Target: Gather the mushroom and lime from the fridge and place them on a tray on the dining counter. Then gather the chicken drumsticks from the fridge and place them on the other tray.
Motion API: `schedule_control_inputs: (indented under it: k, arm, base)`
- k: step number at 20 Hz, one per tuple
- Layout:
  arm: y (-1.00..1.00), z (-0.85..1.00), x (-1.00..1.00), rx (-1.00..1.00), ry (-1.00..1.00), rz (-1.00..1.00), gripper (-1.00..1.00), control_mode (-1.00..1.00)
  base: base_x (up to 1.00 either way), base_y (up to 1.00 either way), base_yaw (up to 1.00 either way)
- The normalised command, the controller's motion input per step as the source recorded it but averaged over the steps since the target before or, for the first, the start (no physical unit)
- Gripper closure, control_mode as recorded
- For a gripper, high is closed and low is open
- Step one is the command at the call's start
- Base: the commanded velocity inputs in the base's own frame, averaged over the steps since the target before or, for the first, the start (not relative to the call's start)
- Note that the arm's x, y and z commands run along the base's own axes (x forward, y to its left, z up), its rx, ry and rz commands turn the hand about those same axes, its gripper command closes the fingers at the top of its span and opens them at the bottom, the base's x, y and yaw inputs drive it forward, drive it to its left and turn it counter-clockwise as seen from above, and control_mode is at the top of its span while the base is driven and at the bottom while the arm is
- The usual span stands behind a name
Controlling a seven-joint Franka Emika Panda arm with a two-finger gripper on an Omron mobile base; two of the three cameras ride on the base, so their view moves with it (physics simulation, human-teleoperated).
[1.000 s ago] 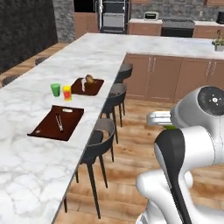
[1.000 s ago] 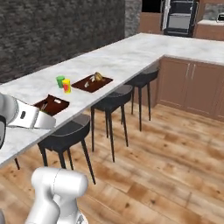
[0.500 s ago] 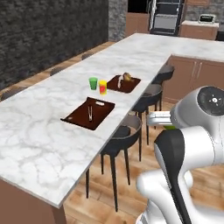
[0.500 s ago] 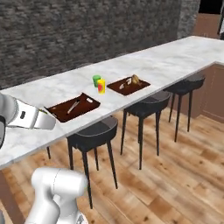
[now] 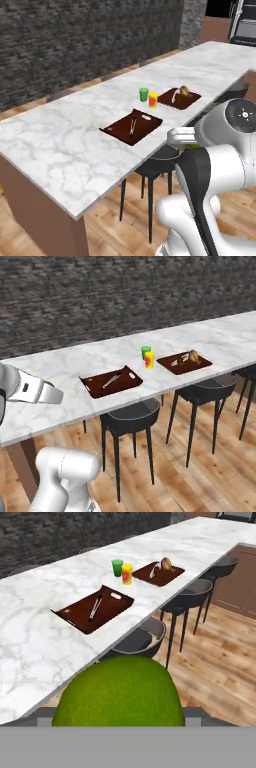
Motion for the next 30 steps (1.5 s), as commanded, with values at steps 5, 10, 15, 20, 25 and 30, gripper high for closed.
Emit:
schedule_control_inputs:
  k: [5,10,15,20,25,30]
  arm:
    - [0.0,0.0,0.0,0.0,0.0,0.0,1.0,1.0]
    - [0.0,0.0,0.0,0.0,0.0,0.0,1.0,1.0]
    - [0.0,0.0,0.0,0.0,0.0,0.0,1.0,1.0]
    - [0.0,0.0,0.0,0.0,0.0,0.0,1.0,1.0]
    - [0.0,0.0,0.0,0.0,0.0,0.0,1.0,1.0]
    - [0.0,0.0,0.0,0.0,0.0,0.0,1.0,1.0]
  base:
    - [0.34,-0.38,0.41]
    - [0.42,-0.48,0.38]
    - [0.44,-0.48,0.37]
    - [0.45,-0.46,0.37]
    - [0.5,-0.46,0.37]
    - [0.55,-0.48,0.36]
